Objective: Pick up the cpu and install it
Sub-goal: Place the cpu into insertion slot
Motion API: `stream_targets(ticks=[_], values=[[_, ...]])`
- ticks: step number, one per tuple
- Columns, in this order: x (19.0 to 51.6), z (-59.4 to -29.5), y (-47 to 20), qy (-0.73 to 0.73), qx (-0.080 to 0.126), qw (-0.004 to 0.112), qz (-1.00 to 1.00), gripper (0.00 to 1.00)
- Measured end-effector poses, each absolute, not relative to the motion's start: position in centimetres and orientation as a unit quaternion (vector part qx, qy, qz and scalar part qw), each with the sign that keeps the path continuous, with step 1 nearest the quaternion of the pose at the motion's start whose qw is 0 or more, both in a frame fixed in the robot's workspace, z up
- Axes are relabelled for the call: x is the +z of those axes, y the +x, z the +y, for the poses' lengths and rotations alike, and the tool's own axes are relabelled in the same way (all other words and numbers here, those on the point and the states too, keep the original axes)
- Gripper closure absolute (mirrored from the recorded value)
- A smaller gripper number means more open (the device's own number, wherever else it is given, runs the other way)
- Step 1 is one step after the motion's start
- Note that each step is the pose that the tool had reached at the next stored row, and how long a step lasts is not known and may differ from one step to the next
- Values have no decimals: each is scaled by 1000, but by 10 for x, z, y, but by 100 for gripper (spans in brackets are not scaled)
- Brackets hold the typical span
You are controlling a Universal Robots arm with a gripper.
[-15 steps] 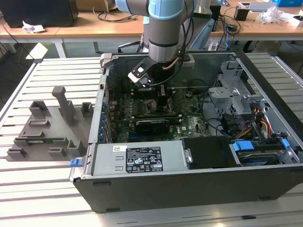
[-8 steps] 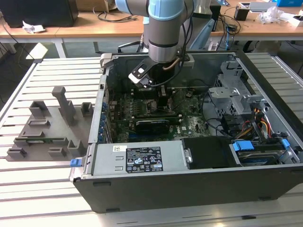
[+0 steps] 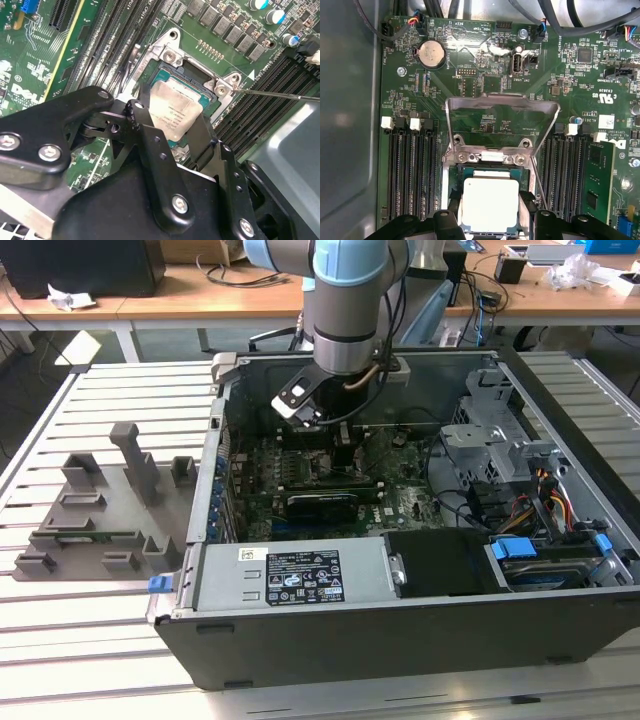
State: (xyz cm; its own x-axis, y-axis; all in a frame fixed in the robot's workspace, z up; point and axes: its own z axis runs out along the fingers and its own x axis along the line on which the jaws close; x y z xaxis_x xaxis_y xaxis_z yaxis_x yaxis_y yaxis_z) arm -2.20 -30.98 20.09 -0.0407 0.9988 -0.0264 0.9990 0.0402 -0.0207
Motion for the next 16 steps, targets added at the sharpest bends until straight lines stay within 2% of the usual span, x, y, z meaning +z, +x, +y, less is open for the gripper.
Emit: stream_targets(ticks=[12,13,15,16], values=[[198,-309,-22,693,-16,2,721,47],[197,-309,-22,693,-15,2,721,45],[198,-309,-22,693,-16,2,721,33],[198,-309,-22,693,-17,2,721,33]])
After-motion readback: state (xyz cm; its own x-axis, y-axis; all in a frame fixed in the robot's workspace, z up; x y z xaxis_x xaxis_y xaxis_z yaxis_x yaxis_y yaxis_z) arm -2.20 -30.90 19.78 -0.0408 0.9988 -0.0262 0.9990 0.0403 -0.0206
